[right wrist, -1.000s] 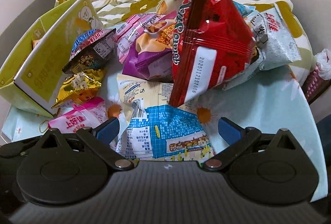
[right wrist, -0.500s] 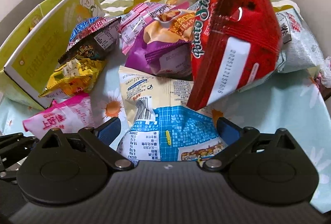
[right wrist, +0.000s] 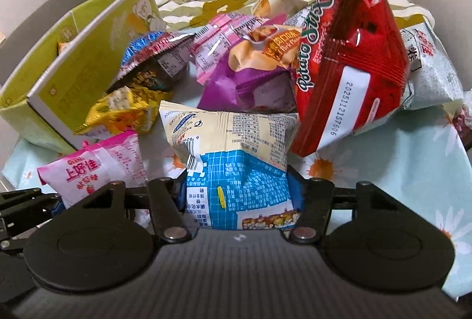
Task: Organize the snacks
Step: 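Carry both bags over the box and lower them inside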
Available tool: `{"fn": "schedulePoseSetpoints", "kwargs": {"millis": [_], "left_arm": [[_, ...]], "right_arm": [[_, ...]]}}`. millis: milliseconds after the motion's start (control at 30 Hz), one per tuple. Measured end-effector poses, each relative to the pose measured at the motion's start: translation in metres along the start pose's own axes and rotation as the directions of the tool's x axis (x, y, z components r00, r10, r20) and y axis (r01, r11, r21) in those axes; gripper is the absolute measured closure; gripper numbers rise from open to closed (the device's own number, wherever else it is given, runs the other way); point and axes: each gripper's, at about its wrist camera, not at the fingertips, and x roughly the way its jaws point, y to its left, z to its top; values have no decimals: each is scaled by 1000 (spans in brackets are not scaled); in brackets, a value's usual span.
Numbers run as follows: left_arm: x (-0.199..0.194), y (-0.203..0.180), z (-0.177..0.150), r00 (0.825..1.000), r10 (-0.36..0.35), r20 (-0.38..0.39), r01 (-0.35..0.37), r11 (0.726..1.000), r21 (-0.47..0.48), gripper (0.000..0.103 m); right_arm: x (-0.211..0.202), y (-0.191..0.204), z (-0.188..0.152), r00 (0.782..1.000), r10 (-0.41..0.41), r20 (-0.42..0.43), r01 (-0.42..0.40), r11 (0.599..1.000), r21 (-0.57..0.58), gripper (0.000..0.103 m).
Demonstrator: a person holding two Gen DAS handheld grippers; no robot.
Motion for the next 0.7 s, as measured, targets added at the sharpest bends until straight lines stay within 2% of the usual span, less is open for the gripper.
{"fn": "schedulePoseSetpoints", "kwargs": {"millis": [467,700], "left_arm": [[-63,-1,16,993,3,118,-1,1000,-10,71],[-91,20,37,981,37,191,-32,999,-32,71]], "right_arm": [[-56,17,15,996,59,72,-58,998,-4,29],[-80,35,36,987,90,130,-88,996,-25,29]]}}
